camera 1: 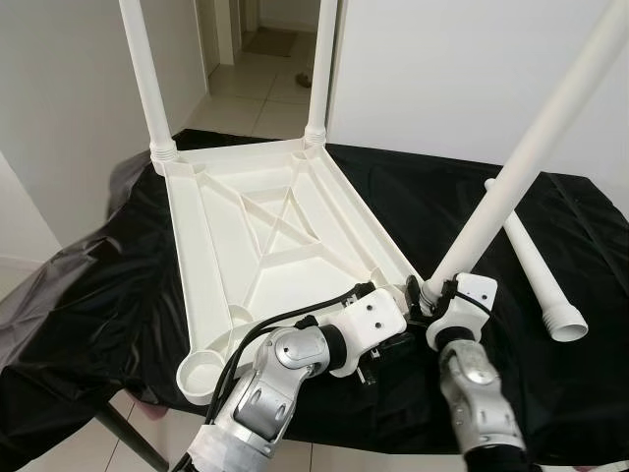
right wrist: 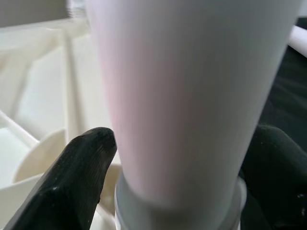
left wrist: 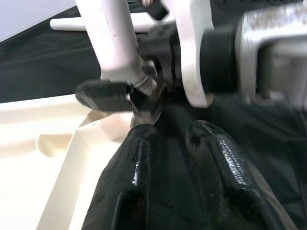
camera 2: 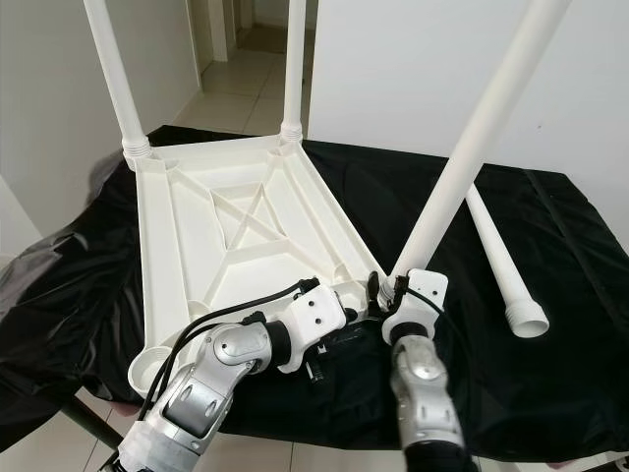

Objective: Building children table

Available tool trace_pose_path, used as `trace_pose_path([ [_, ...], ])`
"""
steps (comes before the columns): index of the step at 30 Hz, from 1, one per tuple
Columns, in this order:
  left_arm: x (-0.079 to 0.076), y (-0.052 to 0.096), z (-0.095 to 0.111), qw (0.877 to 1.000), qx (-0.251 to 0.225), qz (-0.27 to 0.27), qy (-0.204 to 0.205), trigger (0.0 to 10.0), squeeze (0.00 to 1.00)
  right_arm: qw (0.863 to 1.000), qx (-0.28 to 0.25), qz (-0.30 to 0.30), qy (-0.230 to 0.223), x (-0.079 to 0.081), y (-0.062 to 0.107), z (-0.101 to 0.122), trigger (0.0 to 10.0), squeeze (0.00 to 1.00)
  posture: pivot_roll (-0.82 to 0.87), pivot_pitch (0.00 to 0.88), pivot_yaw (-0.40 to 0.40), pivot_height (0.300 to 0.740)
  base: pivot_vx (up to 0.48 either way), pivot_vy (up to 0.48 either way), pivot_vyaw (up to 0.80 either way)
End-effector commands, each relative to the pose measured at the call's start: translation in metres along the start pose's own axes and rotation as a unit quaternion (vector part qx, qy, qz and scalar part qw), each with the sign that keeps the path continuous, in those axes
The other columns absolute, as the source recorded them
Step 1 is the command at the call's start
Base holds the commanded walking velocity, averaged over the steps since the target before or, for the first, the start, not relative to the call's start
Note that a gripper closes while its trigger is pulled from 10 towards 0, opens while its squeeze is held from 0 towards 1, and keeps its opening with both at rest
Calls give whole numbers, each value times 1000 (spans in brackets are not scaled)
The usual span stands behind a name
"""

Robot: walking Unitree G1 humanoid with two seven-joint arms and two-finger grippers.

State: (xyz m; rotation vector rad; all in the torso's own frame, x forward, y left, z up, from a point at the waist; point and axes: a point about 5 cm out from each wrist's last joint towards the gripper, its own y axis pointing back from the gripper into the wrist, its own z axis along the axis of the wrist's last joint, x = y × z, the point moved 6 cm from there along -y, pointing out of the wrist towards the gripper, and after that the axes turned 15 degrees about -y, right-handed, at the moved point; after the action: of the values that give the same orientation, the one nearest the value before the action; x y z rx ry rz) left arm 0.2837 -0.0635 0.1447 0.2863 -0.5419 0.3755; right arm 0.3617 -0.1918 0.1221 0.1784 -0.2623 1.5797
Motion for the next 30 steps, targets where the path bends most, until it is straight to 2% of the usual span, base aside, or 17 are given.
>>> trace_pose_path([
  [1,11,-4,0,997,10,77,17,10000,0,999,17,45,6,5,-2,-1,10000,0,-18,5,-45,740,0,0,0],
  [5,12,-3,0,997,11,77,16,10000,0,995,27,90,23,6,-6,4,10000,0,-14,8,-42,740,0,0,0],
  [7,13,-2,-1,997,14,78,15,10000,0,987,43,148,45,10,-7,7,10000,0,-10,12,-35,740,0,0,0],
  [9,13,-2,-2,997,14,79,15,10000,0,985,47,156,48,12,-8,7,10000,0,-10,12,-35,740,0,0,0],
  [11,14,-1,-2,997,15,79,15,10000,0,978,62,187,62,15,-8,5,10000,0,-9,14,-30,740,0,0,0],
  [21,17,-1,-2,997,16,81,13,10000,0,962,95,237,98,14,-15,-1,10000,0,-5,16,-24,740,0,0,0],
  [22,17,0,-1,996,15,81,13,10000,0,960,101,238,104,12,-16,-2,5451,0,-1,16,-23,740,0,0,0],
  [23,18,0,-1,996,15,82,13,10000,0,959,108,241,106,10,-16,-4,0,0,0,17,-24,740,0,0,0],
  [30,18,0,-2,996,17,83,12,10000,0,957,117,239,116,1,-17,-7,0,0,2,20,-25,740,0,0,0],
])
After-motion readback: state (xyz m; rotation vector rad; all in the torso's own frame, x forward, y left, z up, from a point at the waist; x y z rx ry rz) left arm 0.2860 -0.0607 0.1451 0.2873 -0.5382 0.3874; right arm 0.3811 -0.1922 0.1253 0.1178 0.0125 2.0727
